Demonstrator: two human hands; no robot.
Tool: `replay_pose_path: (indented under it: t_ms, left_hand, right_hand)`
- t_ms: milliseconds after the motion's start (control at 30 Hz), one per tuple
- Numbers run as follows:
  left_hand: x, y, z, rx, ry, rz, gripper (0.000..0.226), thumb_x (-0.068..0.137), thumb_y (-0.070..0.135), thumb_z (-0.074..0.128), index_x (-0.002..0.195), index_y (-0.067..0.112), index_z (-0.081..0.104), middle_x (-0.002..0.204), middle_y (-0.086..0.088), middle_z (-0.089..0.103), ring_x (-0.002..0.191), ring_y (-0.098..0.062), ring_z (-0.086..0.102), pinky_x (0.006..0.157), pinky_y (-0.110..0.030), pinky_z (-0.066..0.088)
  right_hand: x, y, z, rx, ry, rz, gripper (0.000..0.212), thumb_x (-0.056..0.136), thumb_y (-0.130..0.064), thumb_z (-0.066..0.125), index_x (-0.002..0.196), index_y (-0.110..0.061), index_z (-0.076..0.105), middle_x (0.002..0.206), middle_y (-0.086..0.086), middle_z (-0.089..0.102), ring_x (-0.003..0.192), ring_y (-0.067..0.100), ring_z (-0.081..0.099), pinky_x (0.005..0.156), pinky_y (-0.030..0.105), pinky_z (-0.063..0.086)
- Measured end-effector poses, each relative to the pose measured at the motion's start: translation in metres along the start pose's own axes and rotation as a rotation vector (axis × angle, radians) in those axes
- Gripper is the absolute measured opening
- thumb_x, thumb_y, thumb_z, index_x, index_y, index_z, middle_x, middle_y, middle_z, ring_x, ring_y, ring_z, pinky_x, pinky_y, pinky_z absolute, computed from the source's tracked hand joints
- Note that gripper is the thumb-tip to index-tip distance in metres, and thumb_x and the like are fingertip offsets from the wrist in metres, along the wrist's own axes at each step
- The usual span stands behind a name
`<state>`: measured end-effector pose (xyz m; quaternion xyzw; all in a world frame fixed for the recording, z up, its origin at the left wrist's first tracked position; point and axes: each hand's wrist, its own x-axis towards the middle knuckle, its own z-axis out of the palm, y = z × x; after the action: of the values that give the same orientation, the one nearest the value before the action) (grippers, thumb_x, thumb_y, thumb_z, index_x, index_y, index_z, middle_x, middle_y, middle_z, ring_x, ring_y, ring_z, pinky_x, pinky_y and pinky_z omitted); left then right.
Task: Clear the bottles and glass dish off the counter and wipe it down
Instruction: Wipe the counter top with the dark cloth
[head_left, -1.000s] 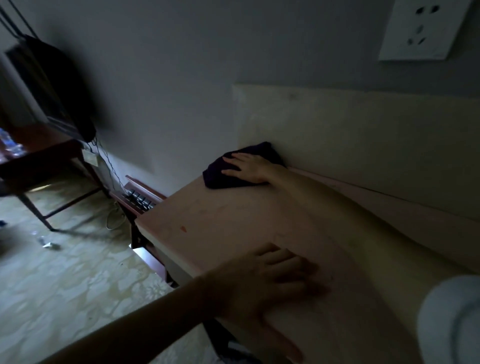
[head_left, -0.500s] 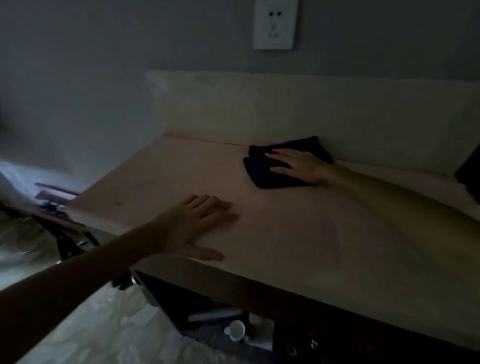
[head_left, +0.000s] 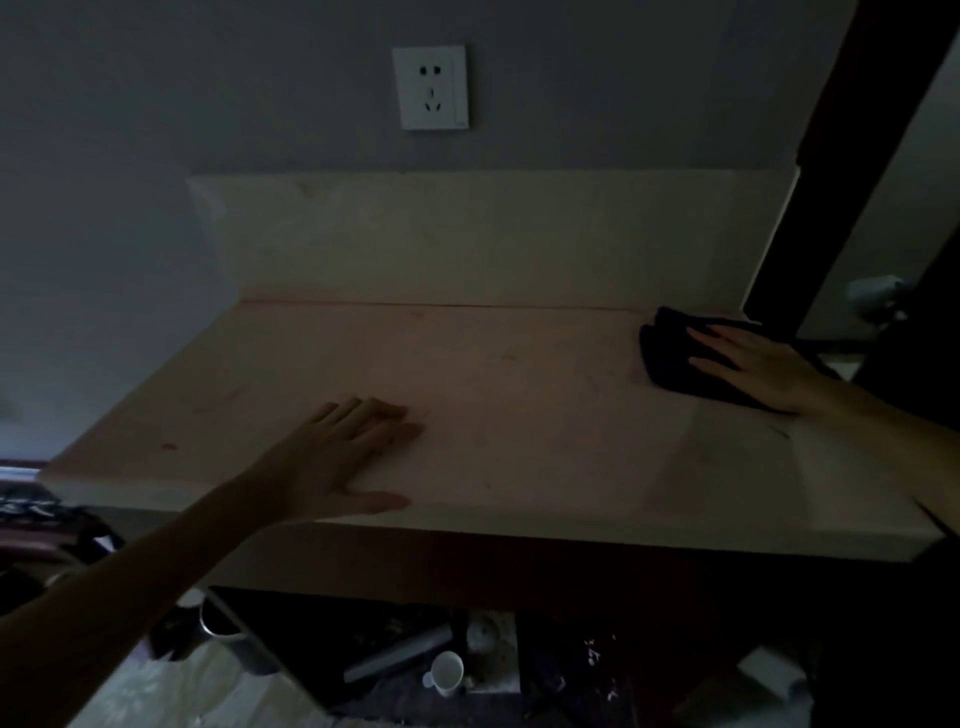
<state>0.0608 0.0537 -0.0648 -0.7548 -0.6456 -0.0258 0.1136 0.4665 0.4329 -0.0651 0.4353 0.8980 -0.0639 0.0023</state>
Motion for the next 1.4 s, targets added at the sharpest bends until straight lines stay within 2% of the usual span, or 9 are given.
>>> replay_pose_path:
  t_ms: [133, 233, 367, 500, 700, 867, 1133, 1267, 1400]
  left_hand:
    - [-0.010, -0.016, -0.004, -0.029, -0.009, 0.049, 0.068, 0.088, 0.074, 0.041, 0.144, 0.035, 0.042, 0.144, 0.005, 0.044, 0.128, -0.014, 0.048, 0.099, -0.028, 0.037]
    - [-0.031, -0.048, -0.005, -0.050, -0.029, 0.033, 0.066, 0.089, 0.072, 0.043, 0.145, 0.039, 0.038, 0.147, 0.007, 0.040, 0.128, -0.013, 0.047, 0.099, -0.028, 0.038]
    - [-0.050, -0.083, -0.014, -0.037, -0.076, 0.048, 0.072, 0.086, 0.075, 0.044, 0.146, 0.036, 0.036, 0.148, 0.004, 0.039, 0.130, -0.014, 0.045, 0.102, -0.031, 0.038]
    - [-0.064, -0.097, -0.008, 0.012, -0.062, 0.129, 0.077, 0.089, 0.070, 0.044, 0.150, 0.023, 0.037, 0.151, -0.004, 0.041, 0.132, -0.020, 0.046, 0.101, -0.035, 0.040]
    - [-0.067, -0.097, 0.000, 0.029, -0.018, 0.155, 0.076, 0.093, 0.065, 0.044, 0.150, 0.014, 0.038, 0.152, -0.011, 0.043, 0.133, -0.027, 0.048, 0.104, -0.037, 0.038]
    - [-0.065, -0.095, 0.000, 0.034, -0.044, 0.149, 0.078, 0.091, 0.064, 0.047, 0.151, 0.014, 0.037, 0.153, -0.011, 0.041, 0.135, -0.025, 0.045, 0.108, -0.037, 0.036]
    - [-0.062, -0.092, -0.004, 0.081, -0.097, 0.152, 0.078, 0.094, 0.063, 0.041, 0.152, 0.013, 0.034, 0.155, -0.012, 0.038, 0.138, -0.026, 0.042, 0.109, -0.037, 0.034]
    - [-0.062, -0.090, -0.004, 0.109, -0.097, 0.155, 0.076, 0.096, 0.063, 0.033, 0.154, 0.014, 0.028, 0.155, -0.013, 0.037, 0.139, -0.028, 0.042, 0.109, -0.041, 0.039]
    - [-0.064, -0.078, 0.003, 0.070, -0.034, 0.108, 0.073, 0.096, 0.059, 0.040, 0.151, 0.011, 0.036, 0.152, -0.012, 0.042, 0.135, -0.028, 0.048, 0.106, -0.040, 0.041]
  right_hand:
    - [-0.012, -0.029, 0.007, -0.005, 0.008, 0.012, 0.104, 0.057, -0.096, -0.009, 0.150, -0.049, 0.000, 0.162, -0.013, 0.003, 0.150, 0.012, 0.005, 0.121, 0.038, 0.007]
    - [-0.007, -0.083, 0.010, -0.009, -0.003, -0.064, 0.089, 0.067, -0.090, -0.004, 0.147, -0.052, -0.003, 0.162, -0.014, 0.002, 0.150, 0.012, 0.003, 0.121, 0.039, 0.007]
    - [0.033, -0.187, 0.021, -0.031, -0.012, -0.213, 0.078, 0.078, -0.083, 0.004, 0.149, -0.050, -0.003, 0.163, -0.013, 0.000, 0.150, 0.013, 0.001, 0.122, 0.043, 0.008]
    - [0.096, -0.309, 0.034, -0.048, 0.001, -0.427, 0.090, 0.070, -0.089, -0.005, 0.150, -0.048, 0.000, 0.163, -0.010, 0.002, 0.150, 0.014, 0.001, 0.122, 0.043, 0.006]
    - [0.182, -0.496, 0.047, -0.085, -0.033, -0.730, 0.078, 0.084, -0.078, 0.010, 0.153, -0.043, 0.005, 0.164, -0.006, 0.003, 0.151, 0.015, 0.001, 0.122, 0.043, 0.006]
    - [0.207, -0.597, 0.053, -0.104, -0.056, -0.901, 0.077, 0.086, -0.078, 0.012, 0.153, -0.041, 0.006, 0.164, -0.004, 0.004, 0.151, 0.017, 0.004, 0.121, 0.043, 0.005]
    - [0.185, -0.574, 0.051, -0.066, -0.048, -0.958, 0.076, 0.086, -0.077, 0.015, 0.152, -0.042, 0.008, 0.164, -0.005, 0.006, 0.151, 0.016, 0.004, 0.121, 0.044, 0.005]
    - [0.156, -0.498, 0.043, -0.068, -0.046, -0.876, 0.076, 0.085, -0.078, 0.015, 0.152, -0.043, 0.008, 0.164, -0.005, 0.006, 0.151, 0.016, 0.003, 0.122, 0.044, 0.004]
    - [0.127, -0.375, 0.031, -0.052, -0.033, -0.678, 0.079, 0.083, -0.080, 0.014, 0.152, -0.043, 0.009, 0.164, -0.007, 0.006, 0.151, 0.014, 0.001, 0.122, 0.043, 0.003]
